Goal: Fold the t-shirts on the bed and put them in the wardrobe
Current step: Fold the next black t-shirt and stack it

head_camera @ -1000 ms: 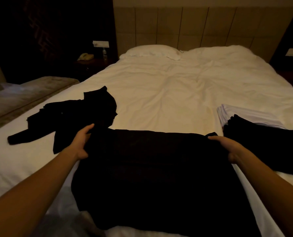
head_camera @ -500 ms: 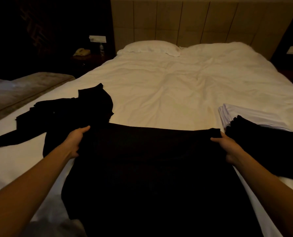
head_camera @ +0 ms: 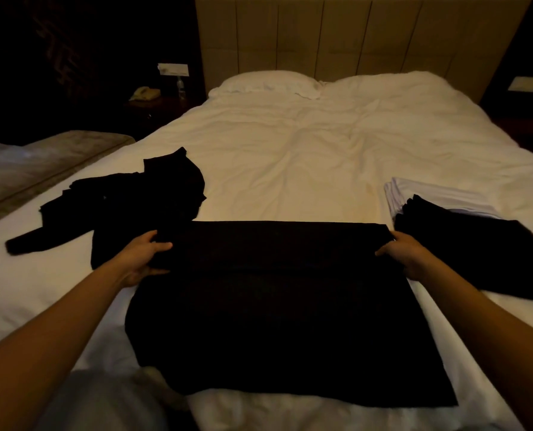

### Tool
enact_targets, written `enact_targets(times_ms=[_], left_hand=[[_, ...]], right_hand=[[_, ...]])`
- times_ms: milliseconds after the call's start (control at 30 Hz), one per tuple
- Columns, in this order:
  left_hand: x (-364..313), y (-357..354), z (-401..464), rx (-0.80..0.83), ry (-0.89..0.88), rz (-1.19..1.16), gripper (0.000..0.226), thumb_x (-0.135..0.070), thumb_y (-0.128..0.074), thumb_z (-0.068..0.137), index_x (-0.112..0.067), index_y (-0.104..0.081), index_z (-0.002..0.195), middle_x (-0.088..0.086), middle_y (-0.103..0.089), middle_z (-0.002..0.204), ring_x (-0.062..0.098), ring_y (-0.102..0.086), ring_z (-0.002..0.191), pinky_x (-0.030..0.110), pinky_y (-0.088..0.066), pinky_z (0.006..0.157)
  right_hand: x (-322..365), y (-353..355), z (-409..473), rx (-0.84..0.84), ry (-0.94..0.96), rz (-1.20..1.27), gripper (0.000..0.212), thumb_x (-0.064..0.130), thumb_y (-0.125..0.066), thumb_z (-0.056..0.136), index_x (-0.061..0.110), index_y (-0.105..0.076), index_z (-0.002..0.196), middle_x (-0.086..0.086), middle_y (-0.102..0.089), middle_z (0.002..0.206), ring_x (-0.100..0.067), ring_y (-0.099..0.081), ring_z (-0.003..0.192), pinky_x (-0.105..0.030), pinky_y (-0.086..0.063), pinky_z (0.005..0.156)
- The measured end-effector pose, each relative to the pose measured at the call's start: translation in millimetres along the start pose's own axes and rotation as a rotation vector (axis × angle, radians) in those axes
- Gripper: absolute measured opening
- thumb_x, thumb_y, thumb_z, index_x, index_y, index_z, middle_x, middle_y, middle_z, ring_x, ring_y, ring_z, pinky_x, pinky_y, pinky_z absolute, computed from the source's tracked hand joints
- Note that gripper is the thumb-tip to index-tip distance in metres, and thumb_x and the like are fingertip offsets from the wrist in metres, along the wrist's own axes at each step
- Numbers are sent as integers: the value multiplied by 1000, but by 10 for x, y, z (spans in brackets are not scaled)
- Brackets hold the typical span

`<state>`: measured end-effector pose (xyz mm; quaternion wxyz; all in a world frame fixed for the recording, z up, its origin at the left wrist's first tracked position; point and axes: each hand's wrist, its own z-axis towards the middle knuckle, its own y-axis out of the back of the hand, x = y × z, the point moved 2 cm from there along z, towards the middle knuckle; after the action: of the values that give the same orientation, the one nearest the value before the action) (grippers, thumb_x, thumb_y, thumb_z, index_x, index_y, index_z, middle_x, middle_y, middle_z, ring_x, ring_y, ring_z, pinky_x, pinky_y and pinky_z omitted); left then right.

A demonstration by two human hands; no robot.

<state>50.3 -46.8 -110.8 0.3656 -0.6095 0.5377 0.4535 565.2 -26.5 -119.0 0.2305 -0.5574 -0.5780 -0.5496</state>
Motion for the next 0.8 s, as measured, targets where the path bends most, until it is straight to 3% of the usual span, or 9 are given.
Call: enact_targets(times_ms=[133, 200, 267, 367, 433, 533, 600, 700, 800], left_hand=[[61, 41, -79, -105, -72, 19, 45, 2, -49, 99, -11, -45, 142, 6, -51, 127, 30, -52, 118, 47, -48, 90], [112, 42, -116, -172, -125, 142, 49, 0, -55, 97, -8, -42, 143, 6, -50, 130, 32, -52, 121, 48, -50, 89], [136, 32, -189, -248, -259, 398, 56, -5, -64, 92, -7, -42, 143, 11, -55, 129, 32, -55, 118, 46, -50, 89], [164, -138, -337, -330, -556, 942, 60, -20, -68, 89, -8, -44, 142, 19, -54, 132, 37, -51, 122, 45, -44, 100], [210, -396, -481, -229, -695, 1077, 58, -30, -61, 95, -10, -43, 146, 18, -48, 143, 36, -44, 132, 43, -36, 109], [390, -733, -534, 65, -655, 1246, 68, -59, -33, 97, -22, -30, 154, 9, -32, 158, 24, -23, 148, 37, -15, 120], [516, -823, -530, 139, -598, 1344, 80, -70, -9, 87, -30, -20, 156, 1, -19, 163, 17, -11, 151, 39, -6, 121], [622, -773, -511, 80, -522, 1337, 58, -55, -16, 103, -33, -13, 156, -3, -9, 164, 14, -2, 151, 40, 0, 121], [647, -680, -499, 27, -484, 1324, 54, -48, -16, 105, -32, -13, 156, -3, -8, 165, 15, -1, 151, 40, 2, 121]], right_hand=[[27, 100, -157, -154, 158, -341, 45, -7, -69, 79, -3, -61, 123, -24, -64, 114, -41, -62, 104, -43, -53, 88], [48, 66, -316, -215, 263, -563, 28, 1, -64, 83, -5, -61, 110, -26, -63, 107, -44, -61, 101, -38, -47, 79], [65, -15, -498, -264, 348, -721, 25, 3, -60, 85, -4, -56, 108, -27, -59, 108, -45, -59, 99, -40, -46, 76], [99, -244, -748, -310, 550, -844, 44, 14, -61, 88, 0, -53, 129, -22, -53, 128, -39, -52, 117, -42, -46, 93], [92, -490, -904, -167, 674, -875, 53, 29, -57, 95, 7, -48, 142, -15, -45, 146, -31, -39, 137, -39, -33, 112], [9, -858, -1064, 102, 684, -947, 61, 49, -41, 100, 18, -33, 152, -5, -28, 159, -22, -18, 149, -38, -17, 122], [-67, -984, -1111, 176, 642, -1011, 61, 54, -29, 102, 24, -24, 155, -1, -19, 163, -20, -12, 151, -38, -11, 123], [-181, -974, -1130, 173, 594, -1078, 61, 58, -18, 101, 30, -16, 156, 4, -11, 164, -16, -6, 151, -39, -5, 123], [-259, -877, -1135, 138, 572, -1071, 62, 59, -18, 101, 31, -18, 155, 4, -14, 164, -15, -9, 151, -39, -7, 123]])
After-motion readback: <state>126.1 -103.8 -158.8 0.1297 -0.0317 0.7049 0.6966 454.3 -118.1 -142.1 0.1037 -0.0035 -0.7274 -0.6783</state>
